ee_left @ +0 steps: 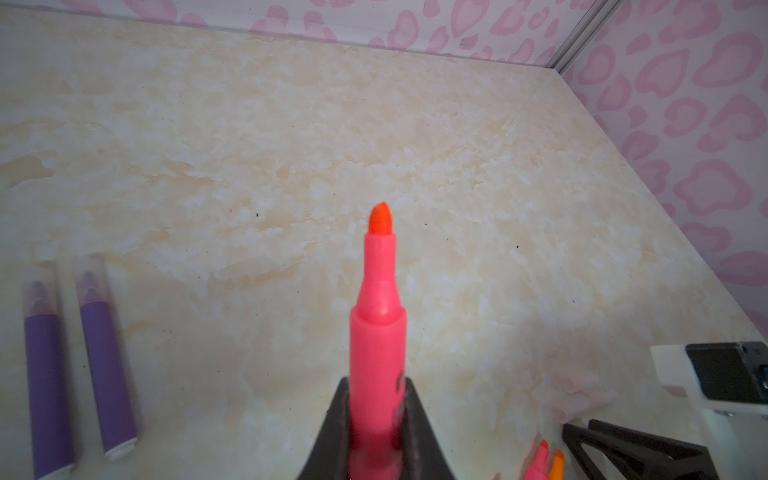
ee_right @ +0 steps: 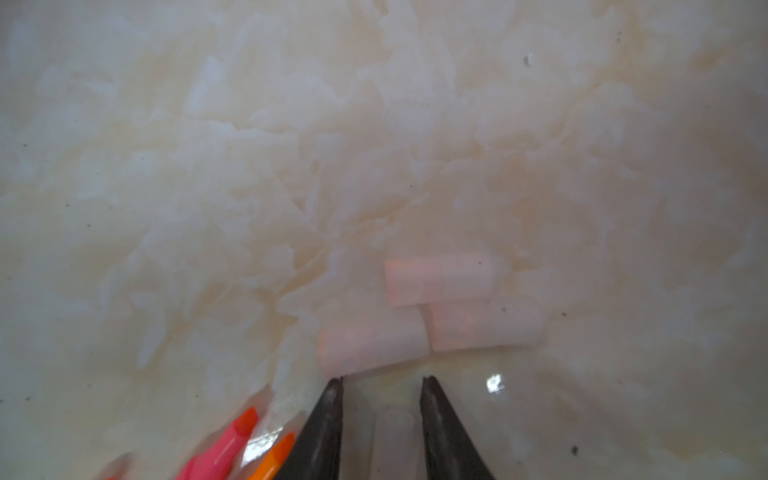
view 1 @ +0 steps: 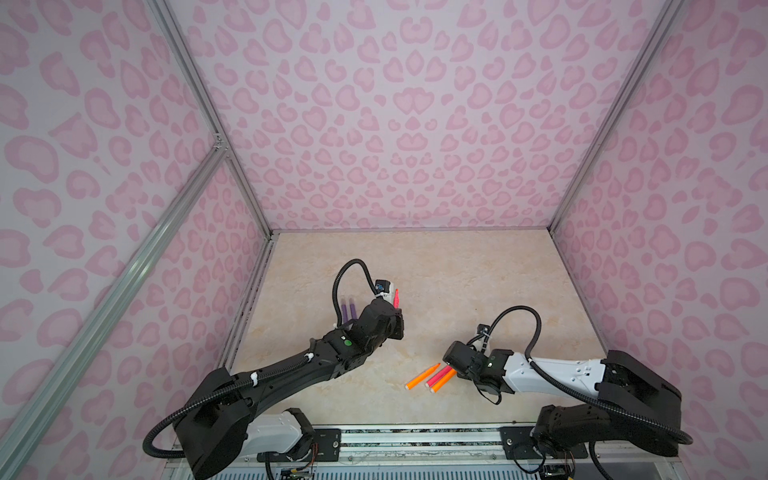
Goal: Insert the pens into the pen caps
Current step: 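Close the right gripper on a translucent pink cap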
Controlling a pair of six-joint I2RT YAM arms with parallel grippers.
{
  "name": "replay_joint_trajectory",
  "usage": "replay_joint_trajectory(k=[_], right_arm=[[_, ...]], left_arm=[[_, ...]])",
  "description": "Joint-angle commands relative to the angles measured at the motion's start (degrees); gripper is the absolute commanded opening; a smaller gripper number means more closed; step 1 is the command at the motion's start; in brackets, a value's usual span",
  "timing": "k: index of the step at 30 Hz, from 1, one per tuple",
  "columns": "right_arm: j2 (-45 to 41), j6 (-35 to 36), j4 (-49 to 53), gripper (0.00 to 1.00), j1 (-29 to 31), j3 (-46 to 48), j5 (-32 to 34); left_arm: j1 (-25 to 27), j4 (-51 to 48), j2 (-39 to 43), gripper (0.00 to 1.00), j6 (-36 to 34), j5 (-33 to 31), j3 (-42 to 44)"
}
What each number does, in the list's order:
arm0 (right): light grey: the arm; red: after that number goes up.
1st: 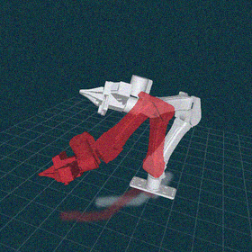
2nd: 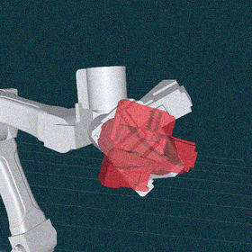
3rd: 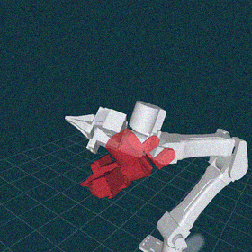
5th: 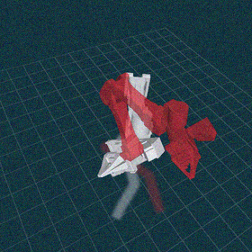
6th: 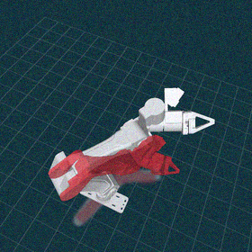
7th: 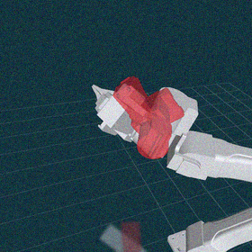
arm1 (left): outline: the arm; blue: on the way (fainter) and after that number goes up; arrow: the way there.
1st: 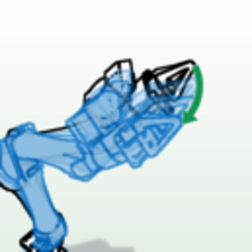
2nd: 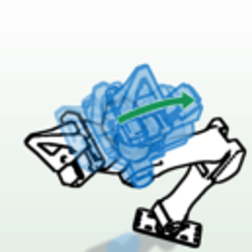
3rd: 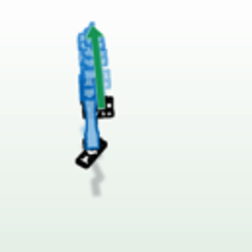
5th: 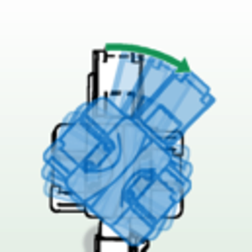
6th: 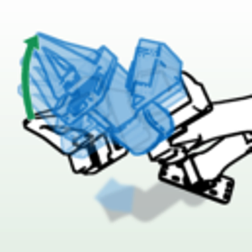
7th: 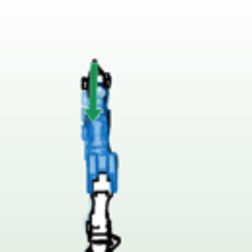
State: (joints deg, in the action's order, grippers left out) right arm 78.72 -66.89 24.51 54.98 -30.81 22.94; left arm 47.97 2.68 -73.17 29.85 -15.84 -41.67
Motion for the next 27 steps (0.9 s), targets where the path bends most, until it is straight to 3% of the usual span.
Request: replay_joint_trajectory(k=[1,12,27], right_arm=[[-0.23,-0.33,3.88,0.32,-0.08,1.27,-2.94],[-5.93,-1.31,3.06,0.27,0.93,3.99,-2.79],[-6.95,-1.02,1.65,0.24,1.31,4.53,-3.6]], left_arm=[[-0.09,0.13,-0.03,0.03,-0.14,0.14,-0.74],[-0.12,0.06,-0.22,0.03,-0.23,0.13,-0.93],[-0.14,0.13,-0.22,0.03,-0.23,0.26,-0.87]])
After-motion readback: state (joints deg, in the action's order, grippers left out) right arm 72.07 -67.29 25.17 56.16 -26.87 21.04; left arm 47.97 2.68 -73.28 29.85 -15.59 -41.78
